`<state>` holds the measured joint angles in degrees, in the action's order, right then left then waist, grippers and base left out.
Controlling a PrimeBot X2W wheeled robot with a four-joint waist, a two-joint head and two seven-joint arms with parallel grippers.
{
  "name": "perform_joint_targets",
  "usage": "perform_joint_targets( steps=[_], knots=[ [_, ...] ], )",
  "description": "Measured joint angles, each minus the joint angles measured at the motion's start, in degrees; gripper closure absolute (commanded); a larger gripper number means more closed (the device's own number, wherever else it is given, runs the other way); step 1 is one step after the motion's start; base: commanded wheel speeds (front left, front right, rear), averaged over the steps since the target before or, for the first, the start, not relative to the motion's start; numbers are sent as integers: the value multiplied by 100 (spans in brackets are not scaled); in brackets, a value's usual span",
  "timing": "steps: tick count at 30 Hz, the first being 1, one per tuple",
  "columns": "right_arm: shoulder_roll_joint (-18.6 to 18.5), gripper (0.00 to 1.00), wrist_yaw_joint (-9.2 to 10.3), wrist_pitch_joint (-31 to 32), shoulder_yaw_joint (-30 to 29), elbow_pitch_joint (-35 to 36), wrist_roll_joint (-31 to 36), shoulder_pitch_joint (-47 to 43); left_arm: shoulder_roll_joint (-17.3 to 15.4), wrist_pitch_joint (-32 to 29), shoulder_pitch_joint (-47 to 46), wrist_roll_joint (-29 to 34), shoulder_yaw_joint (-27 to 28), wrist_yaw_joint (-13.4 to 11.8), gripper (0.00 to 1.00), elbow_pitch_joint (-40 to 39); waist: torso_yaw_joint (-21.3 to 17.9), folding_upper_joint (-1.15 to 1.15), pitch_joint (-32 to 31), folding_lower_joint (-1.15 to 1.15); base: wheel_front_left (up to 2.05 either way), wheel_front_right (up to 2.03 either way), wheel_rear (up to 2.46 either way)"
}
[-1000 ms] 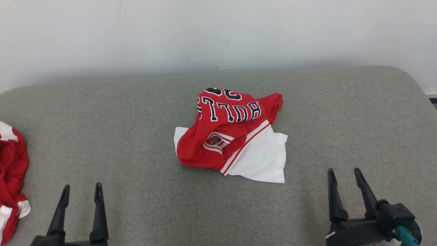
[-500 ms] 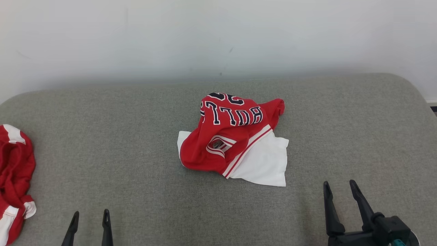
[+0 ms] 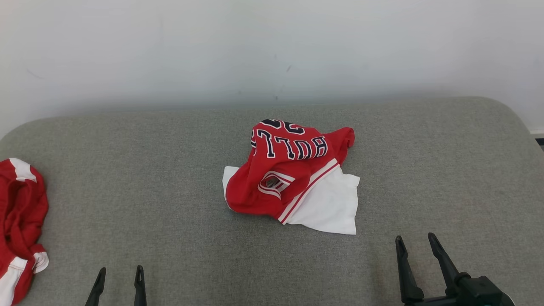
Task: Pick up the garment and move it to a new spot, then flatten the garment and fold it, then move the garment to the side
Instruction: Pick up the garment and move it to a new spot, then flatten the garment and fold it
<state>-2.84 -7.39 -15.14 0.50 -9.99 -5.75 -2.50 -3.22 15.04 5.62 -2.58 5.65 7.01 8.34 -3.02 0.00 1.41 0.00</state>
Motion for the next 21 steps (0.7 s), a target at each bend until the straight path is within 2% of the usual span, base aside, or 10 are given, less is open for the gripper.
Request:
perform_joint_targets(
  steps=[21],
  knots=[
    [0, 0, 0, 0, -2, -49, 16, 1, 24, 0, -1, 8, 66, 3, 0, 10, -5, 0, -6, 0, 0, 0, 0]
  ],
)
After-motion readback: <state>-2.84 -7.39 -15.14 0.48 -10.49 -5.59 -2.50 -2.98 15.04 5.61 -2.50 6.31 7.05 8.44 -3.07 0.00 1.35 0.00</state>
